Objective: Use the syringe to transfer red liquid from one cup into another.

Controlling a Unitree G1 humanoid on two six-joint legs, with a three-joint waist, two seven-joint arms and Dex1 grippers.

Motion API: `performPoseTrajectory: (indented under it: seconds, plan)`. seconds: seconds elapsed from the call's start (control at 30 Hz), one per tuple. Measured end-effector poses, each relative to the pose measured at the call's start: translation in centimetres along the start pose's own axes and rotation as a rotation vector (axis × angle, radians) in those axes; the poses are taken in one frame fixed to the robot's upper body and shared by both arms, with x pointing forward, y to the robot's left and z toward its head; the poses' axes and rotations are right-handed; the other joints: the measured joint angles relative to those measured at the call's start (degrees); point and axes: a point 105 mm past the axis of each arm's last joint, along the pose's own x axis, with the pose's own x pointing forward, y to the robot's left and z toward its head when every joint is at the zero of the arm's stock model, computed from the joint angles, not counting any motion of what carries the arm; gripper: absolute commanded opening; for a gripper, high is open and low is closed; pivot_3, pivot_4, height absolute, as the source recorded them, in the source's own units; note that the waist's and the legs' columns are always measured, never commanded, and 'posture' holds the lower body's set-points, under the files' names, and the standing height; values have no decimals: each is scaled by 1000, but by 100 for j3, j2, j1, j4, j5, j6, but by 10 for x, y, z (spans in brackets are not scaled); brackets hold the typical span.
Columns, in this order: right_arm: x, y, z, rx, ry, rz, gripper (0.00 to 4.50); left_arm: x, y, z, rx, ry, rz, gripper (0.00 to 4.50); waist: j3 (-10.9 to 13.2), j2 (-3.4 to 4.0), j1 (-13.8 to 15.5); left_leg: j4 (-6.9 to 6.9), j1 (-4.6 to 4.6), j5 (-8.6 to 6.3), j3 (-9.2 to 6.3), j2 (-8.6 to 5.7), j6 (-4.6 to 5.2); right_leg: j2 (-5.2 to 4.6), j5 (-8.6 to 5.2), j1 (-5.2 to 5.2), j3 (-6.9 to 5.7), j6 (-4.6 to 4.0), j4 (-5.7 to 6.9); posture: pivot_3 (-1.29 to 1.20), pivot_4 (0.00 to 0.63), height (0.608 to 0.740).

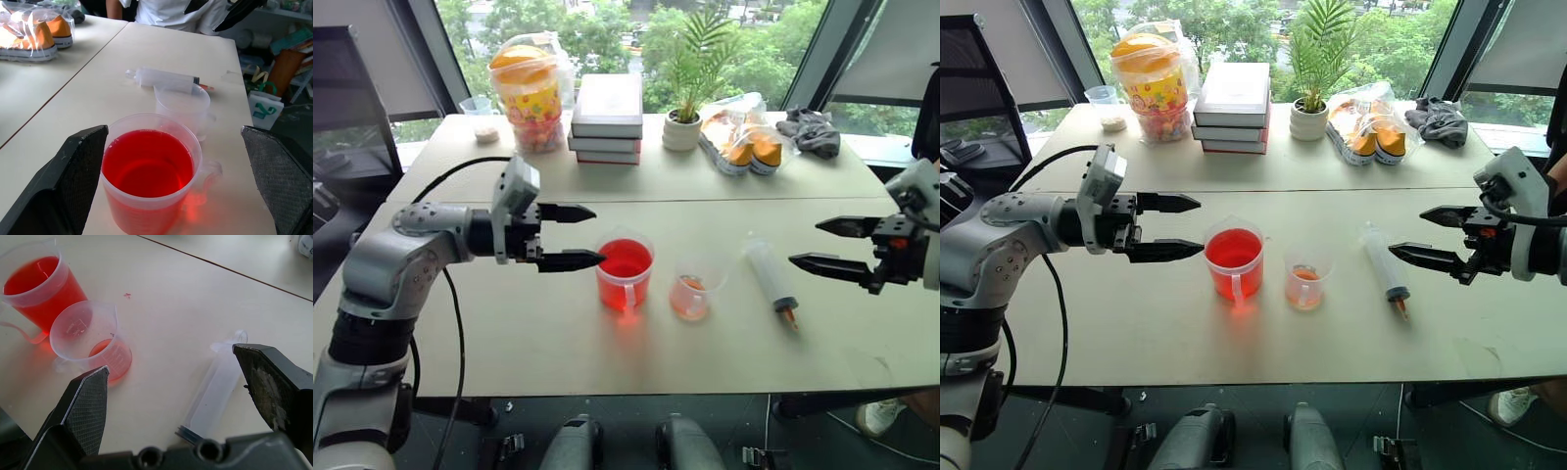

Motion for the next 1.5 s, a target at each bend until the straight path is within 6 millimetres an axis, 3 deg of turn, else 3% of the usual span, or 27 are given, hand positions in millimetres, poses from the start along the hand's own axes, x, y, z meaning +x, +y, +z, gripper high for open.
performPoseTrajectory:
  seconds: [0.2, 0.37, 1.03, 1.33, 1.5]
  plan:
    - [0, -3, -1, 0, 2, -21, 4458, 4, 3, 2, 13, -25, 2, 4500, 0, 0, 4, 0, 0, 0, 0, 0, 0, 0, 0, 0, 0, 0, 0, 0, 150, 740]
    - [-1, -3, -1, -1, 3, -28, 4458, 7, 4, 16, 51, -54, -14, 4500, 0, 0, 3, 0, 0, 0, 1, 0, 0, 0, 0, 0, 0, 0, 0, 0, 150, 740]
    - [-5, -15, -12, 21, 43, -64, 4458, 14, 9, 6, 53, -58, -30, 4500, 0, 0, 1, 0, 1, 0, 1, -1, 0, 1, 0, 1, 0, 0, 0, 0, 150, 740]
    - [3, -22, -13, 74, 77, -53, 4458, 18, 8, 4, 45, -61, -40, 4500, 0, 0, -5, 0, 2, 0, 1, -1, 0, 1, 0, 1, 1, 0, 1, 0, 150, 740]
    - [20, -27, -9, 189, 175, -24, 4458, 25, 5, 1, 33, -77, -65, 4500, 0, 1, -19, -1, 8, 0, 4, 0, 0, 0, 0, 1, 5, -2, 2, 0, 150, 740]
